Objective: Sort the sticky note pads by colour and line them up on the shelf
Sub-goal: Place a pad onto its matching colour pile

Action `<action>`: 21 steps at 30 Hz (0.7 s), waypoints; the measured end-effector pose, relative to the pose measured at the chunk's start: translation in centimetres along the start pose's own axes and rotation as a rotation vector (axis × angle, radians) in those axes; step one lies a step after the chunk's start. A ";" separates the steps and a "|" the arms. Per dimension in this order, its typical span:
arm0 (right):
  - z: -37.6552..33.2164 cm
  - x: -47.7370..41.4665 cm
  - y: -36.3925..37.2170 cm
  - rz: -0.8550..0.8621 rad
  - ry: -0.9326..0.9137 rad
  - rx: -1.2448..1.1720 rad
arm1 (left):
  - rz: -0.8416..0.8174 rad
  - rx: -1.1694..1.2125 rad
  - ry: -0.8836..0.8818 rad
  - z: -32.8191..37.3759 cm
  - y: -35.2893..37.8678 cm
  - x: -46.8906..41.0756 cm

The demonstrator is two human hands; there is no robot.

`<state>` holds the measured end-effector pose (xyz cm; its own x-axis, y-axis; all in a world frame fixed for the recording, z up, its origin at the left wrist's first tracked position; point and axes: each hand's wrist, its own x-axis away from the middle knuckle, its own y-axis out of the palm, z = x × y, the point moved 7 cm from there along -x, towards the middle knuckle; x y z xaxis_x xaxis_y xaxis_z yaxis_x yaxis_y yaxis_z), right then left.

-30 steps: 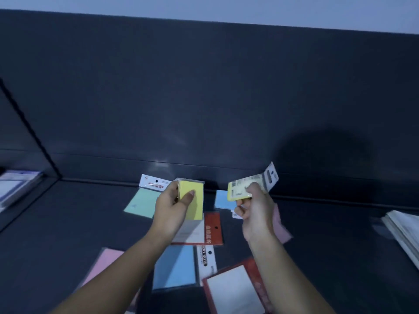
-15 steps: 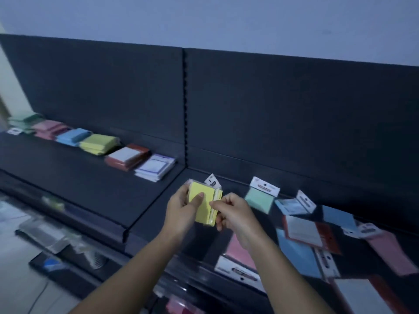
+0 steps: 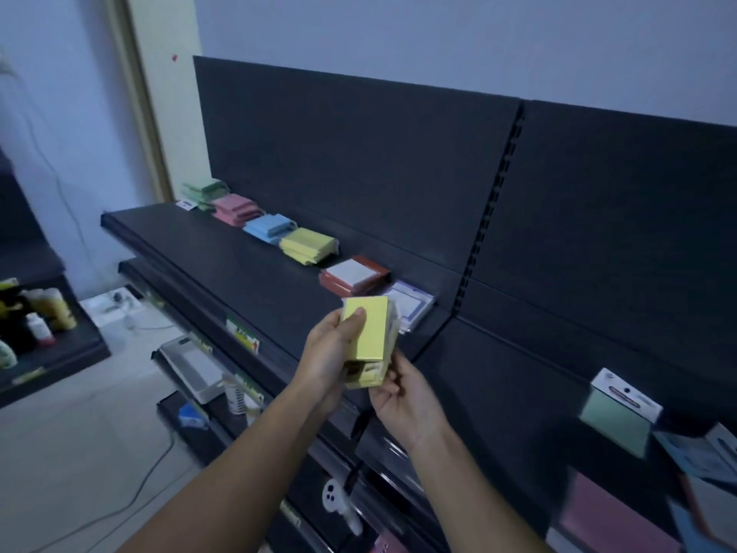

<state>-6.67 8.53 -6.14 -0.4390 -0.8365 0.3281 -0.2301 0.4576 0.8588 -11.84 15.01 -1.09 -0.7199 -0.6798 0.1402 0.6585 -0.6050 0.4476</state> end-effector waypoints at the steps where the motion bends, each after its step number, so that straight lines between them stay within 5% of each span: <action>1: 0.2 -1.0 0.8 -0.027 0.018 0.006 | 0.014 0.022 0.004 0.5 -0.7 -0.8; 9: 0.5 -10.2 6.0 -0.101 0.044 0.374 | 0.127 0.034 0.023 3.6 -6.5 -9.0; 15: -3.3 -17.2 6.3 0.158 -0.126 0.663 | 0.312 -0.082 0.020 5.4 -11.9 -14.5; 21: -2.7 -23.0 8.1 0.211 -0.178 0.801 | 0.375 -0.152 -0.027 6.7 -17.0 -18.5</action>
<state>3.87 30.68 -5.67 -0.6563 -0.6806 0.3256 -0.6447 0.7301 0.2266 -11.17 40.65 -5.33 -0.4278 -0.8552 0.2926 0.8999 -0.3729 0.2260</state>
